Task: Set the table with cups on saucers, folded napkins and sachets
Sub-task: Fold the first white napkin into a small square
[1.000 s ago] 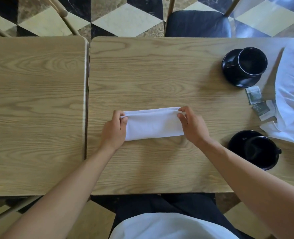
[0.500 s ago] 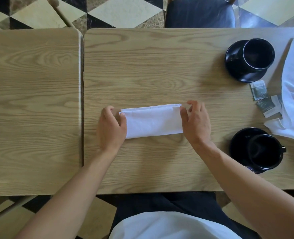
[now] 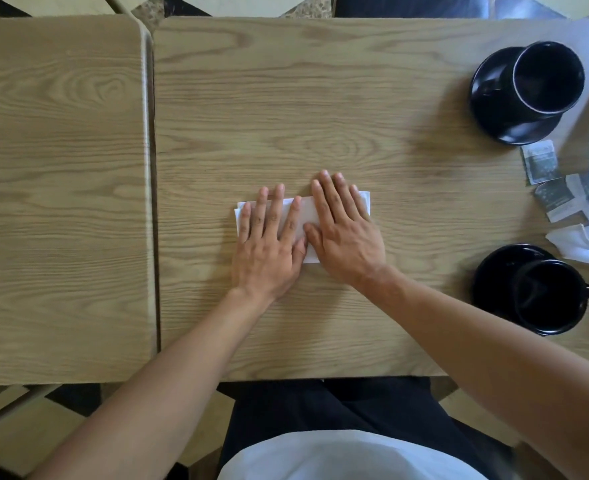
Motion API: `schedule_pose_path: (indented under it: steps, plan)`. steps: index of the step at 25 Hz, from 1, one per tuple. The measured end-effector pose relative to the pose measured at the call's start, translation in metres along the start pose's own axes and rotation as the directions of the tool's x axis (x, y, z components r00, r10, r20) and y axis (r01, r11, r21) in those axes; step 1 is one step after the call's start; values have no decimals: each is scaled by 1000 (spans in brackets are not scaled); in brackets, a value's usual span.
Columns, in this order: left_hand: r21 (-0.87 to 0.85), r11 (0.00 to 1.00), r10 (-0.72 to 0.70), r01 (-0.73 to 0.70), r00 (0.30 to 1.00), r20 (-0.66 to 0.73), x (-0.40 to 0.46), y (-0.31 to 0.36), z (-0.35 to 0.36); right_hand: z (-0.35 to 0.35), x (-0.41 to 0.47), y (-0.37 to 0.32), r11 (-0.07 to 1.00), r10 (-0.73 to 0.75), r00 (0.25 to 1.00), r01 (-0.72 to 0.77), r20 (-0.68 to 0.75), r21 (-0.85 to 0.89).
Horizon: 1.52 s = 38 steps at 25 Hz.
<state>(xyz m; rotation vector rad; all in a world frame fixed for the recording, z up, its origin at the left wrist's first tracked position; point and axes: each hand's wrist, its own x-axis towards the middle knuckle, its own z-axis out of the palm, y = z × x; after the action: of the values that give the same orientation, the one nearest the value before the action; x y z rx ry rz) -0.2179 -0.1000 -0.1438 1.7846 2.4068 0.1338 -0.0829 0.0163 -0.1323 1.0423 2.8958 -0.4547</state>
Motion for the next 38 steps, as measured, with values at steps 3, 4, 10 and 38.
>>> schedule_pose_path:
  steps: [3,4,10,38]
  plan:
    - [1,1000,9,-9,1000,9,1,0,5,5,1,1,999,-16,1000,16,0,-32]
    - [7,1000,4,-5,1000,21,1,1,4,4,0,0,999,-16,1000,16,12,-33]
    - [-58,998,29,-24,995,98,0,-3,-18,-30,9,1,999,34,999,-34,-1,31]
    - [6,949,314,-314,946,-76,12,104,-37,-57,-56,33,232,696,557,-772,453,592]
